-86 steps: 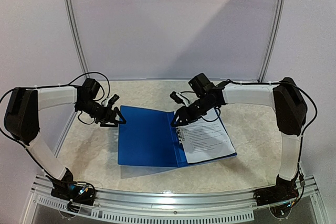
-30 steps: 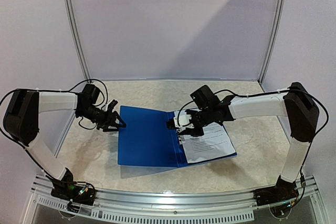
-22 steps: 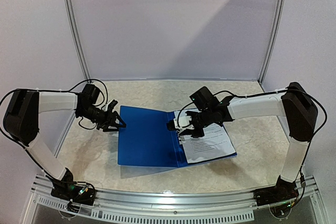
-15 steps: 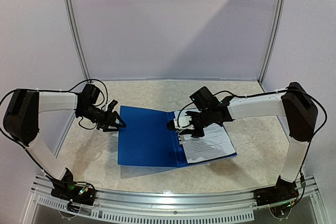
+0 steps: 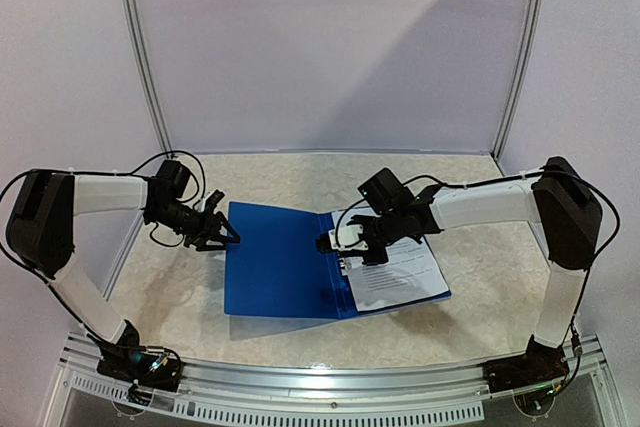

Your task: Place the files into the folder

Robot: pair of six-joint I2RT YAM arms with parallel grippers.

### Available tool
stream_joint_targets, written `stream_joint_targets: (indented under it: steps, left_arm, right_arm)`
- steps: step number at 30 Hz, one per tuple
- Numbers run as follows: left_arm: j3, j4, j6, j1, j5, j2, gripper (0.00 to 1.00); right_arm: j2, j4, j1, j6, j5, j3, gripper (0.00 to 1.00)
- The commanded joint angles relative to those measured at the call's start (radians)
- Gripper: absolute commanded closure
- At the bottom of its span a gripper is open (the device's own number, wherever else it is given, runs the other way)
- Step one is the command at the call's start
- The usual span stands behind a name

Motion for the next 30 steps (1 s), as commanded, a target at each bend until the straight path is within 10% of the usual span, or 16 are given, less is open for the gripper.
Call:
stream_joint_targets:
  steps: [1,23,30]
  left_arm:
    - [0.020,-0.008,0.011,0.002,0.006,0.020,0.55]
    - [0.023,-0.007,0.017,0.000,0.030,0.028,1.00]
    - [0.036,-0.026,0.039,0.001,0.026,0.025,1.00]
  right_arm:
    - [0.038,-0.075,0.013,-0.027,0.013,0.016,0.97]
    - [0.059,-0.068,0.031,0.003,0.075,-0.097,1.00]
    - [0.060,-0.081,0.030,-0.002,0.097,-0.103,1.00]
